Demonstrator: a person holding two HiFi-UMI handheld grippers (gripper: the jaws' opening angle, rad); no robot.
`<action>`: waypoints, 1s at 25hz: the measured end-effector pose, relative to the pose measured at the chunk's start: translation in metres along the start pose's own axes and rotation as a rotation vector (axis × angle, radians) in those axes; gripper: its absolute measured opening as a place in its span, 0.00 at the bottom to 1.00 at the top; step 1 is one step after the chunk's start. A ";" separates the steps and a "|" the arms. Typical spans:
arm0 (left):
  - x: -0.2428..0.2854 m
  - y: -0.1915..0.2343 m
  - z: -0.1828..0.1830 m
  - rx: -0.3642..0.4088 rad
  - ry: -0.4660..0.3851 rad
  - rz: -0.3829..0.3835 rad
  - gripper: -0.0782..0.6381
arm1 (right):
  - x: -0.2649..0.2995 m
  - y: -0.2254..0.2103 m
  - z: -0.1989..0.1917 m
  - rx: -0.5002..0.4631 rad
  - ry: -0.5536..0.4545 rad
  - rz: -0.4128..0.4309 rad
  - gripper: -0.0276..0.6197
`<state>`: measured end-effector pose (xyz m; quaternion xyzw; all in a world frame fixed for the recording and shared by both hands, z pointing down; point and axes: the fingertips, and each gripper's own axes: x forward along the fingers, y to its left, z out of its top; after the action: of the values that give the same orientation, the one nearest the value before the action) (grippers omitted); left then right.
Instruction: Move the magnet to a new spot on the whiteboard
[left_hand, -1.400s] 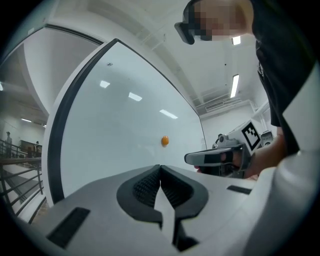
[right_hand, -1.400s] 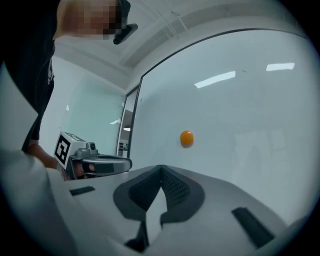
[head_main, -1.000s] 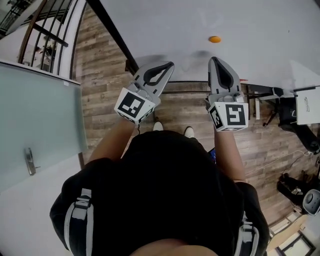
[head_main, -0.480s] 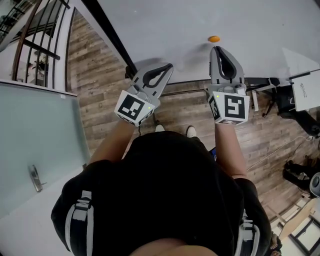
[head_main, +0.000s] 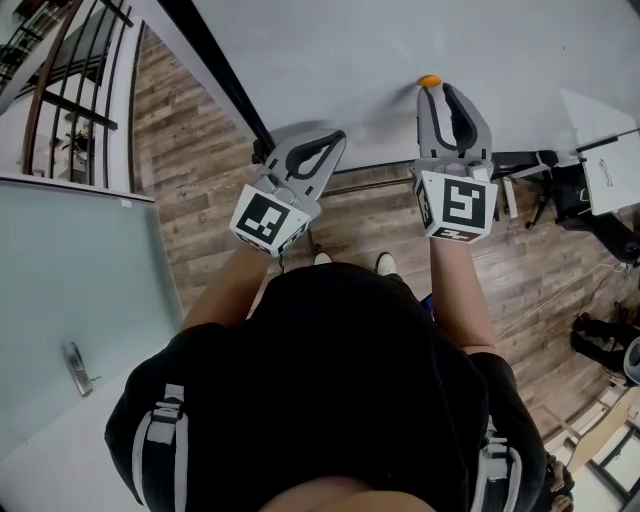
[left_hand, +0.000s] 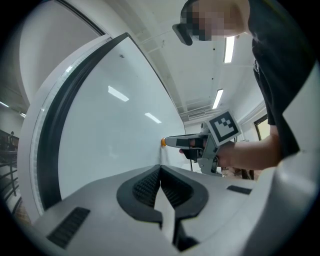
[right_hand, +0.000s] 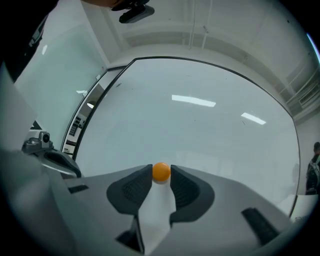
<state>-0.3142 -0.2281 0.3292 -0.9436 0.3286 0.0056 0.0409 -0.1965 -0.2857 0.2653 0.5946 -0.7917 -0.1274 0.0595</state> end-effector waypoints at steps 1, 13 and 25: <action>0.001 0.001 0.001 0.000 0.002 0.002 0.12 | 0.001 -0.002 -0.001 -0.001 0.002 -0.003 0.22; -0.004 0.009 -0.002 -0.011 -0.002 -0.003 0.12 | 0.012 0.004 -0.002 -0.004 0.013 -0.016 0.24; -0.004 0.012 -0.007 -0.019 0.007 -0.014 0.12 | 0.011 0.004 -0.002 0.001 0.009 -0.015 0.23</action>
<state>-0.3253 -0.2353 0.3359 -0.9461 0.3223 0.0053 0.0309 -0.2035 -0.2957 0.2675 0.6012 -0.7869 -0.1248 0.0617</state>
